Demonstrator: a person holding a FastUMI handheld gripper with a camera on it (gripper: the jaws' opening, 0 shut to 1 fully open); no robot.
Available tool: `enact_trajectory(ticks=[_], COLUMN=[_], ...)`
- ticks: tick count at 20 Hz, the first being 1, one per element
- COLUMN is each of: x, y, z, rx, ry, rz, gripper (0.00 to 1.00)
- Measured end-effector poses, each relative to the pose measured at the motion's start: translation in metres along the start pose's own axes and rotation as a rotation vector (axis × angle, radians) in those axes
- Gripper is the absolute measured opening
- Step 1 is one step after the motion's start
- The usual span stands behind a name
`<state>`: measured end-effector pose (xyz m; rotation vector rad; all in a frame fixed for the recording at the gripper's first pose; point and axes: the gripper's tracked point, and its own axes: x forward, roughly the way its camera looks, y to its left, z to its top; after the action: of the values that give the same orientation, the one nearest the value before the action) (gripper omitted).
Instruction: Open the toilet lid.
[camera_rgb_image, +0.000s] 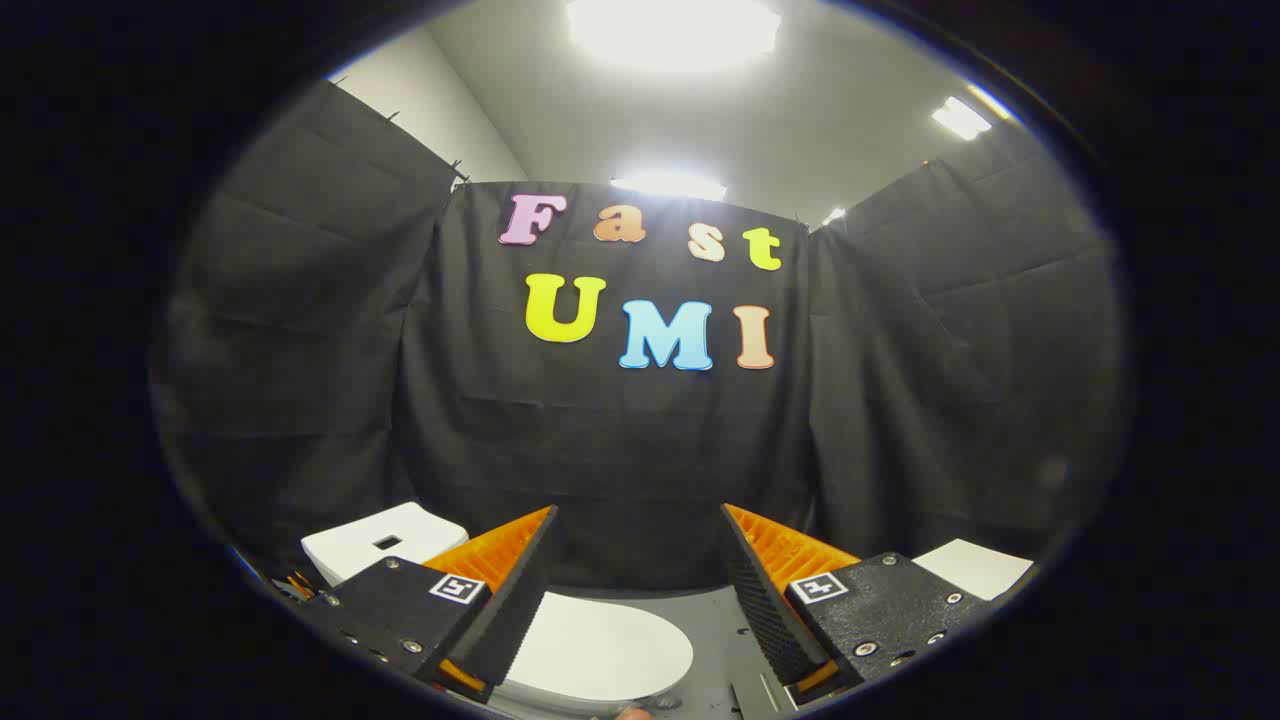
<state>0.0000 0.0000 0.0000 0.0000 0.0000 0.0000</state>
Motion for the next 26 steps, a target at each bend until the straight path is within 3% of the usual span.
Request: enact_trajectory(ticks=[19, 26], x=[0.001, 0.017], y=[-0.019, -0.025], z=[0.002, -0.047], rx=[0.107, 0.225], ry=[-0.045, 0.056], rz=[-0.011, -0.068], gripper=[0.95, 0.95])
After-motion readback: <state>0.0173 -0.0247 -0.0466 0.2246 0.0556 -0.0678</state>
